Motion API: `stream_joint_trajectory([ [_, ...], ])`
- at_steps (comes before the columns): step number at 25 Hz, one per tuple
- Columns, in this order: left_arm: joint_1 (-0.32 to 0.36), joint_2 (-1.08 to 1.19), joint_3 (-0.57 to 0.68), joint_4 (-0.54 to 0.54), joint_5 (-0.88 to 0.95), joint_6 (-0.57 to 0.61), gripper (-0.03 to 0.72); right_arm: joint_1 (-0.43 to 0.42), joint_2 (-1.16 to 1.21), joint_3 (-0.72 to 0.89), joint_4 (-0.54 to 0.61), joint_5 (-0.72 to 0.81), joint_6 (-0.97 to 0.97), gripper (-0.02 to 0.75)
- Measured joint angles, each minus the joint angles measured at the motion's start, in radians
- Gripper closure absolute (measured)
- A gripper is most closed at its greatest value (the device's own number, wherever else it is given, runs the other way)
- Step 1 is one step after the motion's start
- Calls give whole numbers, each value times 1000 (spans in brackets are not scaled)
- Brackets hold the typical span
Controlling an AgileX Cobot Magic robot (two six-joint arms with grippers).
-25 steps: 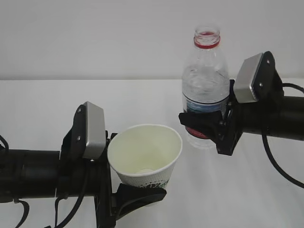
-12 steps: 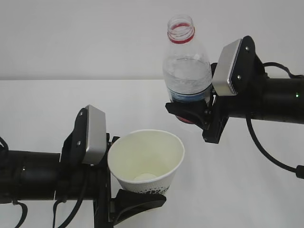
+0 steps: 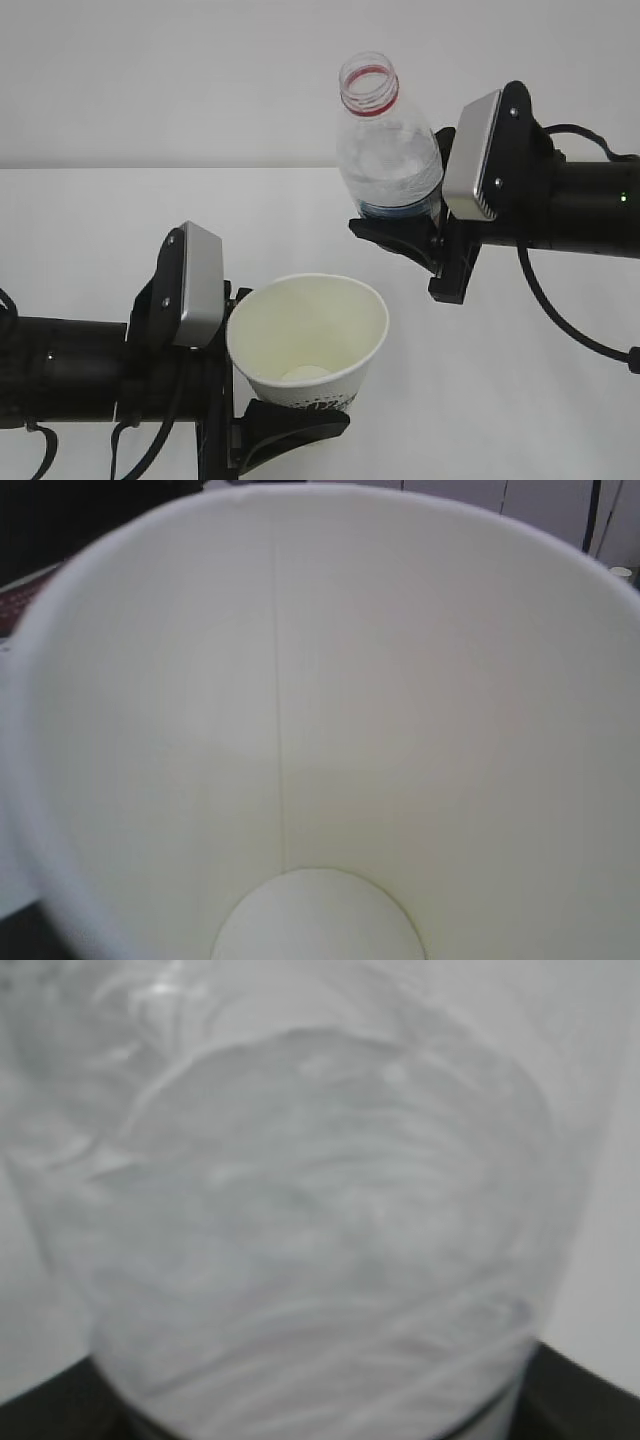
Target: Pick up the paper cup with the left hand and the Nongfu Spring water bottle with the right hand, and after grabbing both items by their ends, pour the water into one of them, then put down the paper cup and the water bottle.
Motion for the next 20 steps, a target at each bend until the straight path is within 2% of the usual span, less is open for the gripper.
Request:
stream_joint_trajectory([
  [12,0,0,0,3,0,0,124,0,0,0,0,2,-126,262],
  [20,0,0,0,3,0,0,124,0,0,0,42,14,-233,262],
])
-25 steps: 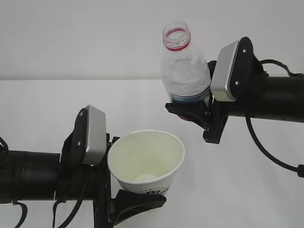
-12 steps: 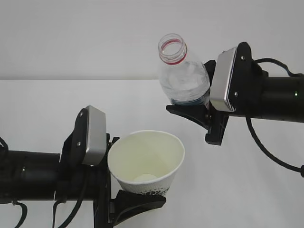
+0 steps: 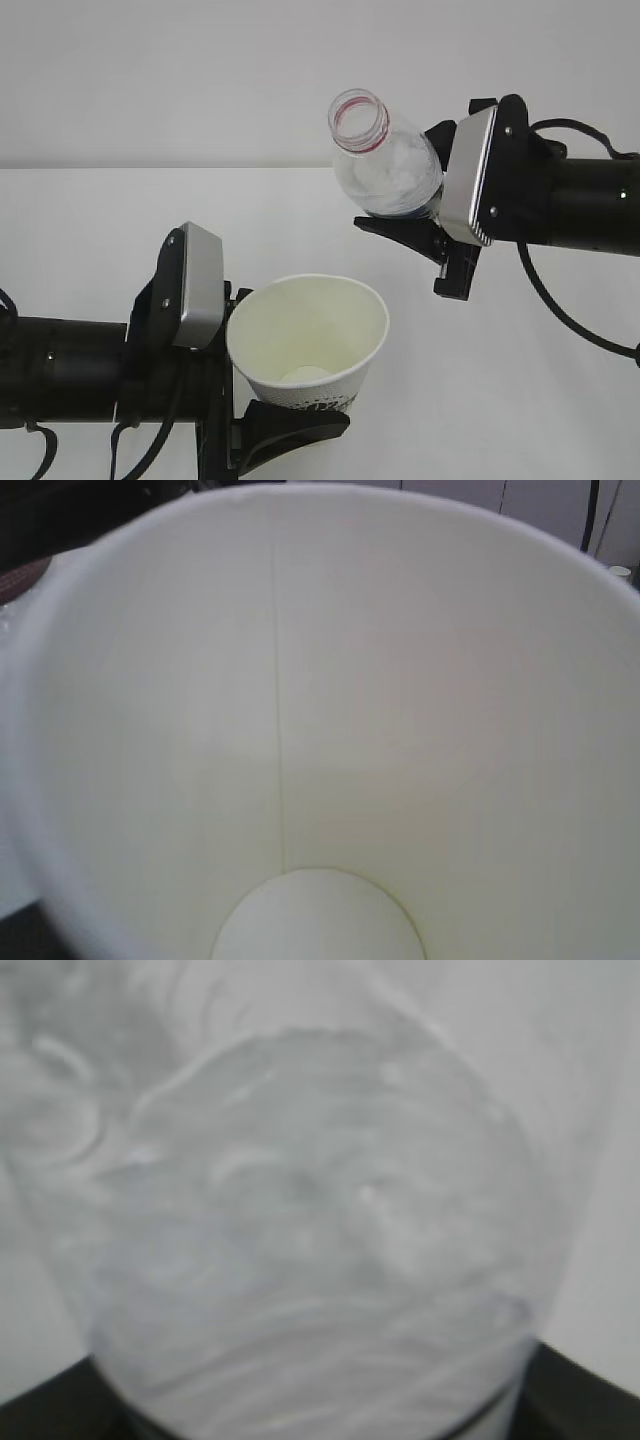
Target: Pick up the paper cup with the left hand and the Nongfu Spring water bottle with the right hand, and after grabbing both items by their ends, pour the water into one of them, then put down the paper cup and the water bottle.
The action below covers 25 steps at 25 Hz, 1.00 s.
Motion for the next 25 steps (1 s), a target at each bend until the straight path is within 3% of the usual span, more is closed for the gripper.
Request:
stream_joint_trajectory([
  [25,0,0,0,7,0,27,132,0,0,0,52,8,-294,262],
])
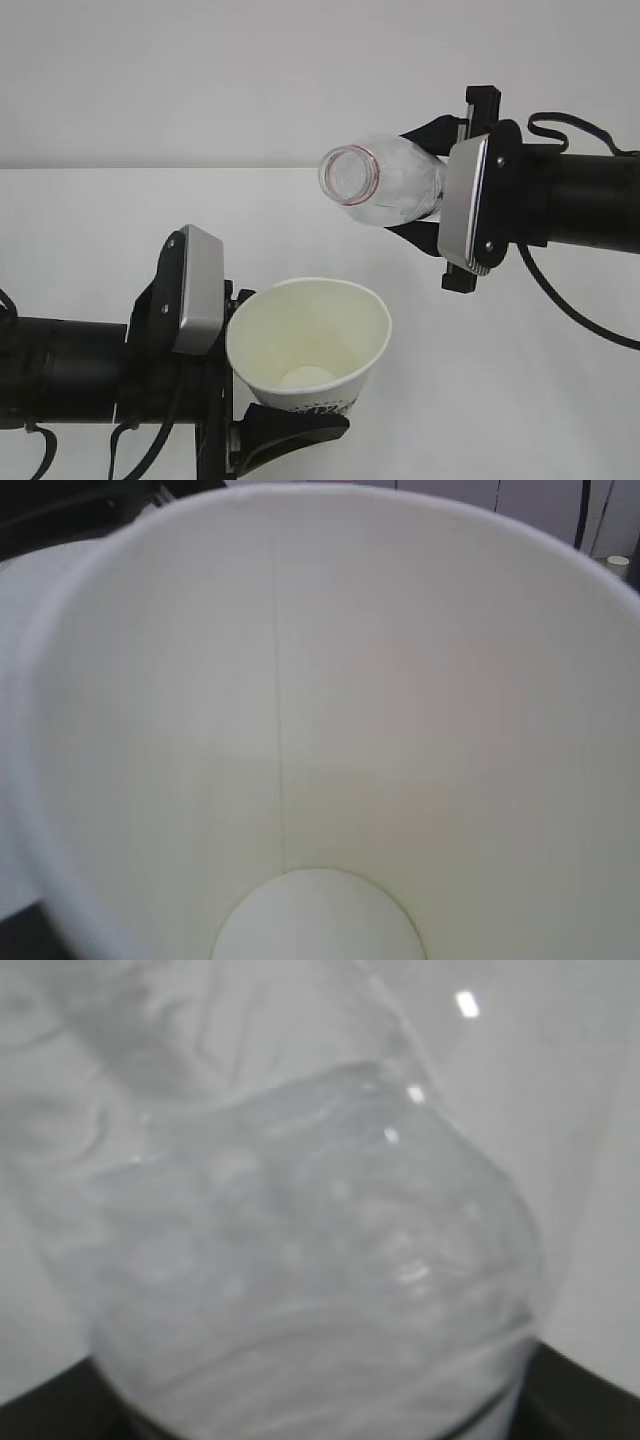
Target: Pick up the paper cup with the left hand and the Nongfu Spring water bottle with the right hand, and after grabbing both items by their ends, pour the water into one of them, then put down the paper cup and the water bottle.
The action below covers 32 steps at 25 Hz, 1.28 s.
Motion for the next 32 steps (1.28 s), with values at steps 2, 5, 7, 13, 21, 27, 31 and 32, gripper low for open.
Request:
stream_joint_trajectory([
  [2,0,0,0,2,0,2,132,0,0,0,0,0,-21,262],
  [5,0,0,0,2,-2,6,133,0,0,0,0,2,-51,263],
  [7,0,0,0,2,-6,12,133,0,0,0,3,4,-75,263],
  [13,0,0,0,2,-26,16,133,0,0,0,41,4,-157,263],
  [21,0,0,0,6,-35,-23,133,0,0,0,47,-1,-195,263],
  [27,0,-9,0,29,-35,-44,133,0,-4,0,49,-7,-196,263],
  [31,0,-67,0,31,7,-65,133,0,-42,-3,57,-12,-196,263],
  [32,0,-77,0,33,17,-71,133,0,-52,-5,59,-17,-196,263],
])
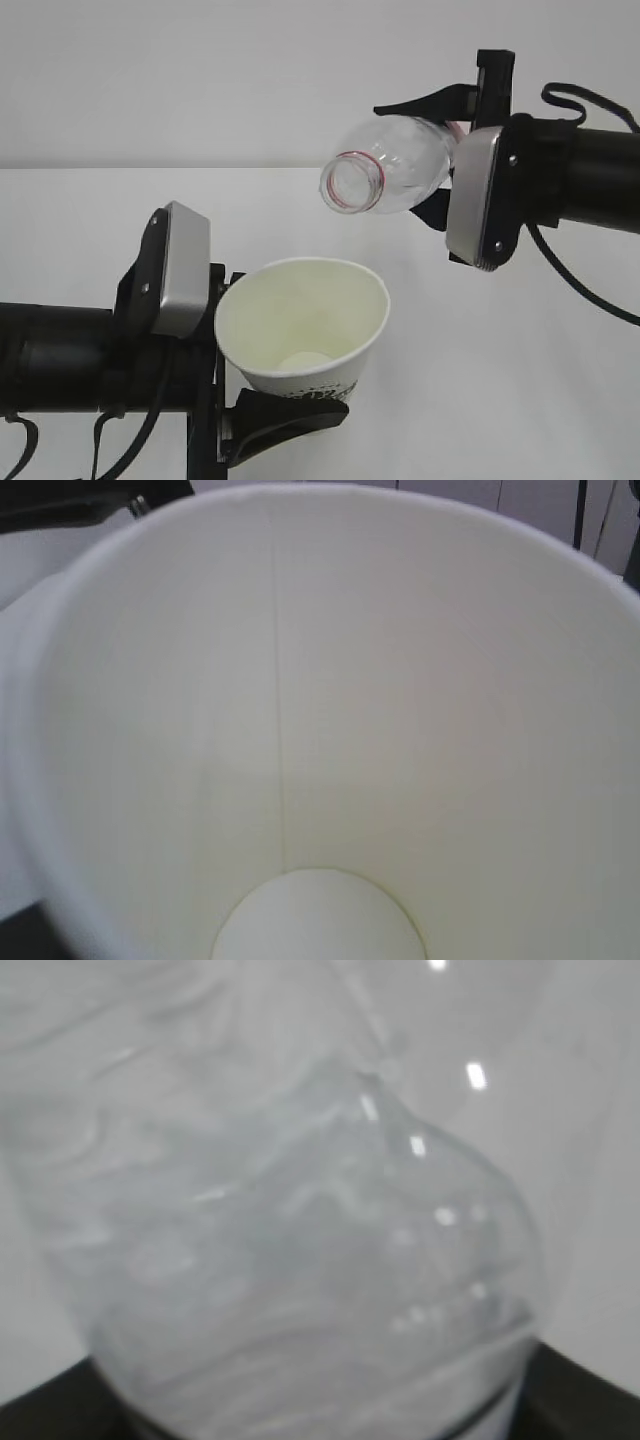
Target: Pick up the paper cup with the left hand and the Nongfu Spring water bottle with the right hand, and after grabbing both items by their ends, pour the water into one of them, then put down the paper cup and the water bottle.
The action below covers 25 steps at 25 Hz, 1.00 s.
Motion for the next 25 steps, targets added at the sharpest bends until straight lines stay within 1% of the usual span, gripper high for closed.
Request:
stream_joint_trajectory([
  [6,-2,-28,0,12,4,-39,136,4,-38,-9,2,-13,0,263],
  [12,-51,-32,0,13,4,-45,139,4,-56,-9,2,-16,0,263],
  [15,-52,-32,0,11,4,-47,140,29,-56,-9,2,-8,0,263],
  [18,-52,-32,0,9,4,-47,141,76,-56,-9,5,10,-7,263],
  [25,-52,-32,0,9,4,-47,142,87,-56,-9,15,19,-20,263],
])
